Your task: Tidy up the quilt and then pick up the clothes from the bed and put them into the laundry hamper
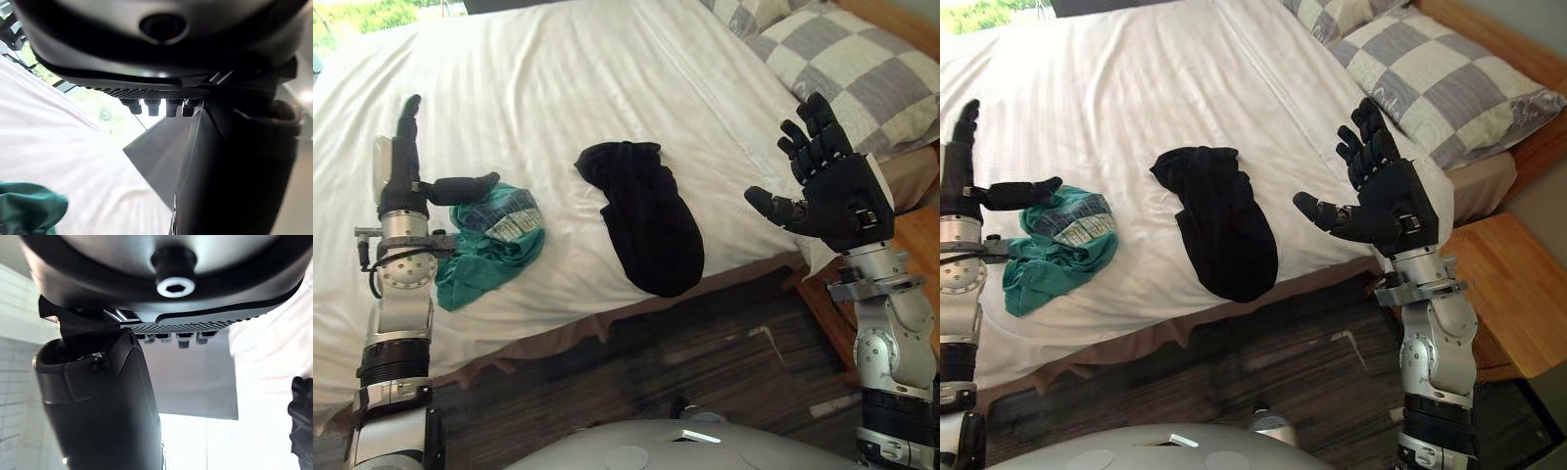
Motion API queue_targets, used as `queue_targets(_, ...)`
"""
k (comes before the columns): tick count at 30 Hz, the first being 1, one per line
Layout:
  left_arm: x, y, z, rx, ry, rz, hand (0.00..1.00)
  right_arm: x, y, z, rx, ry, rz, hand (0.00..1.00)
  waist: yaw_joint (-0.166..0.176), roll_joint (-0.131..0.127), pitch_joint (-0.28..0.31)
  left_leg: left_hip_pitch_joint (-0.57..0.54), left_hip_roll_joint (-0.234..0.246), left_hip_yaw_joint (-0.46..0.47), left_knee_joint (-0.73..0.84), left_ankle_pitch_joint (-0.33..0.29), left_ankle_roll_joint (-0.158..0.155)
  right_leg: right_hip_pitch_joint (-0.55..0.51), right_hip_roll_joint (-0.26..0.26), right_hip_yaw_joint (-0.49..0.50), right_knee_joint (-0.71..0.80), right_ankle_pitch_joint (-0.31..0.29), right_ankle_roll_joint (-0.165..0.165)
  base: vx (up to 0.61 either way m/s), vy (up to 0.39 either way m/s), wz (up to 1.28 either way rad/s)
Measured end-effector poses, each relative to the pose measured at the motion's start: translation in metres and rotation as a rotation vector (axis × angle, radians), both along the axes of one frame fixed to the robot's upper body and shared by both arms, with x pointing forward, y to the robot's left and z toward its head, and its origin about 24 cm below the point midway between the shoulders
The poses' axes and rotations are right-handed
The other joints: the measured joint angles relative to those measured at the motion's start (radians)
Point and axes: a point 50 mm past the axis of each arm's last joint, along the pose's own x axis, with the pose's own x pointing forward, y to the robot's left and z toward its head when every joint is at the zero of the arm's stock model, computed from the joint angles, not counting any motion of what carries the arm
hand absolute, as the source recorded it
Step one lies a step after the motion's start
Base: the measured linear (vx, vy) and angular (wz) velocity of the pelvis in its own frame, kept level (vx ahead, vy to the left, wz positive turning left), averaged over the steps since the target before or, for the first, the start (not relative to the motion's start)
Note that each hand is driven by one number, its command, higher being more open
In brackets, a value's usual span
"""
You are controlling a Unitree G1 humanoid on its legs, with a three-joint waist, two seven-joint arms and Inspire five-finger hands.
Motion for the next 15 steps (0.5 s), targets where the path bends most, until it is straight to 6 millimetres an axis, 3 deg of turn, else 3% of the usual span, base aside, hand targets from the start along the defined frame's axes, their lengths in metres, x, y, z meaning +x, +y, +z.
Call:
queue_targets(6, 0.0, 0.005, -0.017, 0.047, 0.124, 0.106, 1.0, -0.007, 0.002, -0.004, 0.013, 0.021, -0.005, 1.0, -0.005, 0.017, 0.035, -0.017, 0.002, 0.034, 0.004, 0.0, 0.0, -0.027, 0.002, 0.027, -0.001, 0.0, 0.0, 0.0, -0.029, -0.14)
queue_targets(11, -0.005, 0.018, -0.04, 0.042, 0.267, 0.204, 1.0, -0.013, 0.009, 0.009, -0.017, -0.038, 0.027, 1.0, -0.017, 0.021, 0.056, -0.039, 0.003, 0.06, 0.027, -0.007, -0.003, -0.052, -0.001, 0.057, 0.006, 0.0, 0.0, 0.01, -0.027, -0.13)
queue_targets(15, -0.007, 0.029, -0.065, 0.01, 0.427, 0.266, 1.0, -0.011, 0.011, 0.015, -0.02, -0.065, 0.041, 1.0, -0.019, 0.023, 0.105, -0.084, 0.017, 0.068, 0.097, -0.026, -0.005, -0.076, -0.006, 0.063, 0.026, 0.0, 0.0, 0.0, -0.037, 0.01)
